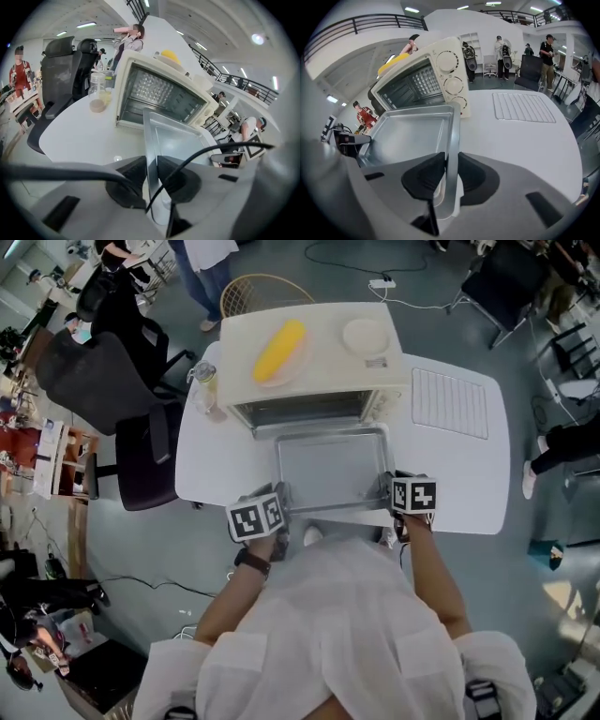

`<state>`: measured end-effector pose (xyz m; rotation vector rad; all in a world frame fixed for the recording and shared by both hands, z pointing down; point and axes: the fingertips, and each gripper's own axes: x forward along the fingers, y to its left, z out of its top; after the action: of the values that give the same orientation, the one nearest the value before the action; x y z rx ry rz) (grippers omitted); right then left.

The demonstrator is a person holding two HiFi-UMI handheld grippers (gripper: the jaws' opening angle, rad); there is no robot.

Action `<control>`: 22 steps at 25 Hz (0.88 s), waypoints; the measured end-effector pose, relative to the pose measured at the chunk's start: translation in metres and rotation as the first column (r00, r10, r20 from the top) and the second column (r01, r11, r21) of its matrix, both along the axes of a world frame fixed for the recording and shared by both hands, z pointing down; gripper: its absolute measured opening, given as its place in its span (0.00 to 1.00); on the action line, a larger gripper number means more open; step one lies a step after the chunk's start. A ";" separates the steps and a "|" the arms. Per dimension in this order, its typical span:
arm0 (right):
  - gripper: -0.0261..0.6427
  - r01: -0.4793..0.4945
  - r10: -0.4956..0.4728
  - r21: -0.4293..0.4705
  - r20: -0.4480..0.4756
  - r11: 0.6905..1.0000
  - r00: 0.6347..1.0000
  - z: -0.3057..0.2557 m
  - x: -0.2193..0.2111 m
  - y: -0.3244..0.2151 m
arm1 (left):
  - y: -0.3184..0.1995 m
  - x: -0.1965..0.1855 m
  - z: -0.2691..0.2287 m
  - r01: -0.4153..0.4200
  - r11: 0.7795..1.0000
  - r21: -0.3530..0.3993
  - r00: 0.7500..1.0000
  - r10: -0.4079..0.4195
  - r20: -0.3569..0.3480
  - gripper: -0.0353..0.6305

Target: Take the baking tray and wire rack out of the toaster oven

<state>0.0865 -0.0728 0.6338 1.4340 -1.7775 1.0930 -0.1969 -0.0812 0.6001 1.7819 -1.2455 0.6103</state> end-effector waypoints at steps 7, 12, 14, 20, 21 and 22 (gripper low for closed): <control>0.17 -0.098 0.099 -0.039 0.010 0.994 0.995 0.004 0.090 0.036 | 0.009 0.093 -0.003 -0.076 0.997 -0.004 0.997 0.076 -0.002 0.15; 0.17 -0.136 0.135 -0.039 -0.015 0.990 0.991 0.002 0.167 0.051 | 0.019 0.168 -0.001 -0.105 0.994 -0.017 0.994 0.105 -0.010 0.15; 0.17 -0.145 0.144 -0.040 -0.024 0.989 0.989 0.002 0.200 0.054 | 0.021 0.202 0.001 -0.112 0.993 -0.028 0.993 0.111 -0.026 0.15; 0.17 -0.183 0.181 -0.039 -0.040 0.982 0.983 0.000 0.293 0.053 | 0.007 0.297 0.005 -0.155 0.987 -0.032 0.987 0.154 -0.044 0.15; 0.17 -0.190 0.189 -0.035 -0.038 0.981 0.981 -0.001 0.307 0.051 | 0.002 0.312 0.004 -0.162 0.986 -0.027 0.986 0.160 -0.041 0.15; 0.17 -0.196 0.195 -0.030 -0.037 0.980 0.980 -0.001 0.320 0.049 | -0.002 0.325 0.004 -0.166 0.986 -0.022 0.986 0.165 -0.038 0.15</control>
<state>0.4066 -0.0238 0.6326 1.6242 -1.6123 1.1843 0.1281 -0.0836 0.6041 1.8801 -1.0684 0.6814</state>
